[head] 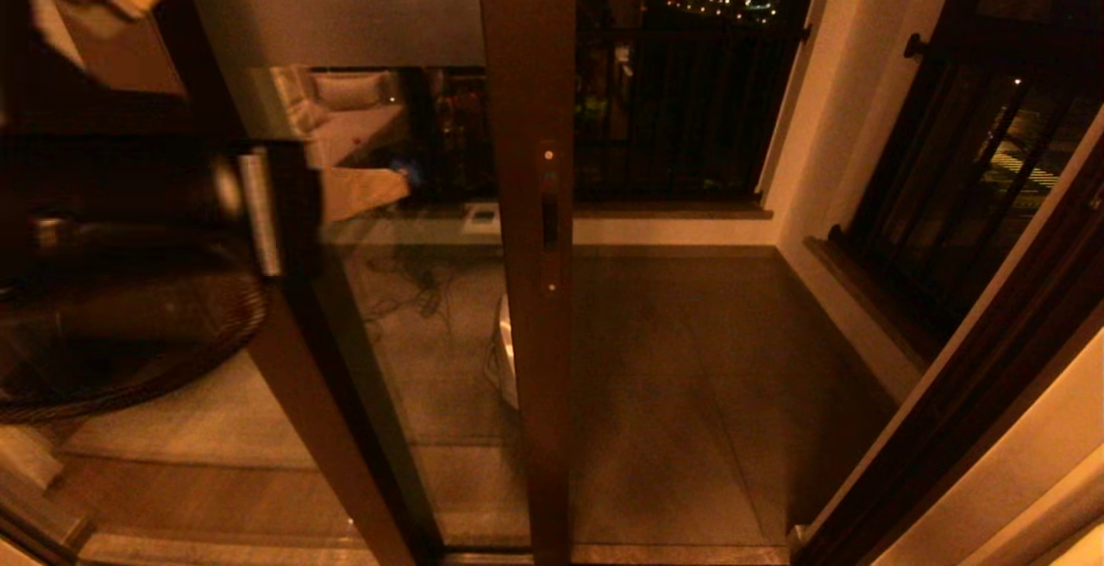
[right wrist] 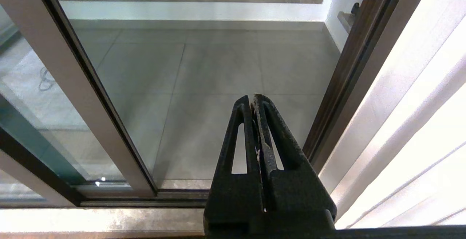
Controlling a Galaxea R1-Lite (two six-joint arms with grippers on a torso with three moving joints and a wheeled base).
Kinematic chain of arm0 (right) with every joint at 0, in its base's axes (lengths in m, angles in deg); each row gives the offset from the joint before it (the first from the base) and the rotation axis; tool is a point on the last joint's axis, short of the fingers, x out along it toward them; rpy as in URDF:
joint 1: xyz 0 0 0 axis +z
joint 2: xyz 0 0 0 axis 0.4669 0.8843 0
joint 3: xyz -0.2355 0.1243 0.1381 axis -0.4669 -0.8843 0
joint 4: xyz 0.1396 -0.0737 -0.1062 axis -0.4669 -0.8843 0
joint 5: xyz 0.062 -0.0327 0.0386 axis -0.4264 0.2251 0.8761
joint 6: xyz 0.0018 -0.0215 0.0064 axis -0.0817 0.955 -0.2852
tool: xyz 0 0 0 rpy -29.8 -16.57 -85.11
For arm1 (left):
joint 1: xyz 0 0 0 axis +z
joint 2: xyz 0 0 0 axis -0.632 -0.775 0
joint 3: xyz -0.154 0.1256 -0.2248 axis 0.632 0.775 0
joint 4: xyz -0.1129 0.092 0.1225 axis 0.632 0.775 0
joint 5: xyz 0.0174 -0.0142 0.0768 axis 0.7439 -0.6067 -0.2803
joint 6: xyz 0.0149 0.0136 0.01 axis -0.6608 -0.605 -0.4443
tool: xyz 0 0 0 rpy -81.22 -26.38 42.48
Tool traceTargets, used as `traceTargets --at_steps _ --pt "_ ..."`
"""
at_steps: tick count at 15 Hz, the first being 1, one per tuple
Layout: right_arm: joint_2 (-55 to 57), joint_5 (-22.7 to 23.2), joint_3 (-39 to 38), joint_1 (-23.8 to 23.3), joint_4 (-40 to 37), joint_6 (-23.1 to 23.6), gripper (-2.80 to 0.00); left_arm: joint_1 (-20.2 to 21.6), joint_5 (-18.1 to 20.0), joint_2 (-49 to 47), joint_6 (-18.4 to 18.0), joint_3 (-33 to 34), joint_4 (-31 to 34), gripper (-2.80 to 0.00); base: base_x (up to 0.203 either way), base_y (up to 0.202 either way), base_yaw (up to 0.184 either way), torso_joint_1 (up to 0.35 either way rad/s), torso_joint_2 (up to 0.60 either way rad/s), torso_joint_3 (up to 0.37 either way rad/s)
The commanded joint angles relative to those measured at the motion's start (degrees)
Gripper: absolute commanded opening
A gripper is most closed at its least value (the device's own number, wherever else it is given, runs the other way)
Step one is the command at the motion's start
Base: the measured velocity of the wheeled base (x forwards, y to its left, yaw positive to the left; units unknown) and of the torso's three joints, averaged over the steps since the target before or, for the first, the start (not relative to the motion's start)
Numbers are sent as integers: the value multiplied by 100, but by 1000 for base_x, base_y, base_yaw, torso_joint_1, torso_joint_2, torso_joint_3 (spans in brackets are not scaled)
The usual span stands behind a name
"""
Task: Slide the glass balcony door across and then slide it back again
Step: Open the slid door
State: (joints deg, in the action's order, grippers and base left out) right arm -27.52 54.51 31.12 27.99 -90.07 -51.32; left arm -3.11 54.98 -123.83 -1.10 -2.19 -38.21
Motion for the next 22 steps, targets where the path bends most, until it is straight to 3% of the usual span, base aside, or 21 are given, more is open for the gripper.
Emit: traceTargets --at_steps 1,3,6,10,14,17,22 --pt "11 2 0 2 -2 5 -280 -331 -542 -1393 175 -599 -96 -280 0 0 0 0 0 0" --pt "11 2 0 2 -2 5 -280 -550 -985 -2083 316 -1570 -204 -280 0 0 0 0 0 0" --pt "11 2 0 2 -2 5 -280 -779 -1265 -3008 391 -2601 -277 -280 0 0 0 0 0 0" --pt "11 2 0 2 -2 5 -280 -878 -1353 -3710 391 -2862 -822 -280 0 0 0 0 0 0" --pt "11 2 0 2 -2 5 -280 -859 -1552 -4446 328 -3378 -918 -280 0 0 0 0 0 0" --pt "11 2 0 2 -2 5 -280 -710 -2067 -4772 305 -3797 -914 -280 0 0 0 0 0 0" --pt "11 2 0 2 -2 5 -280 -296 -2093 -4742 45 -3803 -920 -280 0 0 0 0 0 0"
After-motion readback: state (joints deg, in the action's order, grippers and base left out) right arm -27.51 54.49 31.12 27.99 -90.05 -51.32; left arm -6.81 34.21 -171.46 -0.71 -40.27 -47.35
